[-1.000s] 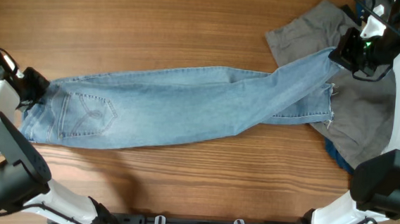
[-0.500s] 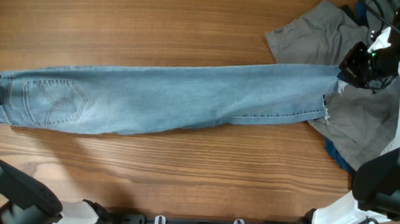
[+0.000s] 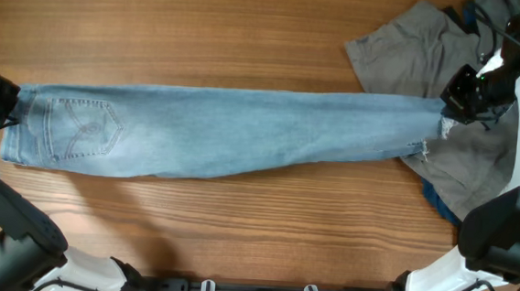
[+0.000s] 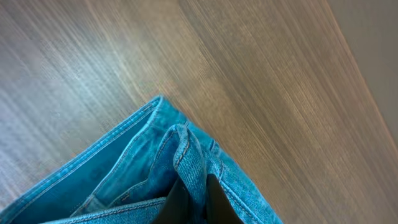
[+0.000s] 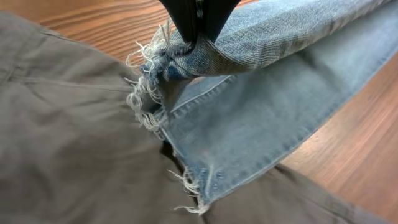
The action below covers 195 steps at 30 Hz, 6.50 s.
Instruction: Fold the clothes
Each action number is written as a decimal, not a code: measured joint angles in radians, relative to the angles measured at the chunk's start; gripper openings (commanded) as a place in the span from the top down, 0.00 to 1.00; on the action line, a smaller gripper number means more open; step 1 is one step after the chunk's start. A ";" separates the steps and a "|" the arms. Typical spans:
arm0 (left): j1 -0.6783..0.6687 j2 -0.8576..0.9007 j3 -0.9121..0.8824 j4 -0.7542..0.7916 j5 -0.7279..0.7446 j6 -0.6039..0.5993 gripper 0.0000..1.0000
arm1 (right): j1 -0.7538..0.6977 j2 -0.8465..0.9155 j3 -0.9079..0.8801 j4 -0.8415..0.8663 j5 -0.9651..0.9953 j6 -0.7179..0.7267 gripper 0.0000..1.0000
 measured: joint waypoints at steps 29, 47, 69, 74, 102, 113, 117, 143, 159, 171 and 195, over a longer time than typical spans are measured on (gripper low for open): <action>-0.146 -0.033 0.015 -0.336 0.077 -0.014 0.10 | -0.014 0.204 -0.269 0.355 -0.019 -0.411 0.17; -0.202 0.002 -0.013 -0.349 0.051 -0.014 0.09 | -0.038 0.160 -0.283 0.346 -0.256 -0.507 0.33; -0.202 0.002 -0.013 -0.349 0.044 -0.014 0.08 | -0.019 0.158 -0.367 0.435 -0.218 -0.304 0.87; -0.202 0.002 -0.013 -0.349 0.044 -0.014 0.07 | -0.019 0.158 -0.368 0.429 -0.203 -0.271 0.96; -0.202 0.002 -0.013 -0.357 0.044 -0.014 0.06 | 0.845 0.020 -0.115 0.593 -0.290 -0.046 0.96; -0.202 0.002 -0.013 -0.357 0.044 -0.014 0.06 | 1.000 0.156 -0.117 0.797 -0.309 0.029 0.96; -0.202 0.002 -0.013 -0.357 0.044 -0.014 0.06 | 1.021 0.161 -0.117 0.801 -0.315 0.052 0.94; -0.202 0.002 -0.013 -0.330 0.036 0.077 0.00 | 0.974 0.166 -0.115 0.501 0.037 0.024 0.23; -0.121 0.231 0.002 -0.214 -0.150 0.226 0.19 | 0.751 0.166 -0.276 0.411 0.055 0.021 0.23; -0.091 0.256 0.038 -0.238 -0.071 0.229 0.96 | 0.751 0.166 -0.278 0.522 -0.046 0.016 0.23; -0.480 0.256 0.827 -1.030 0.391 0.167 0.96 | 0.776 0.303 -0.278 0.700 -0.177 -0.096 0.96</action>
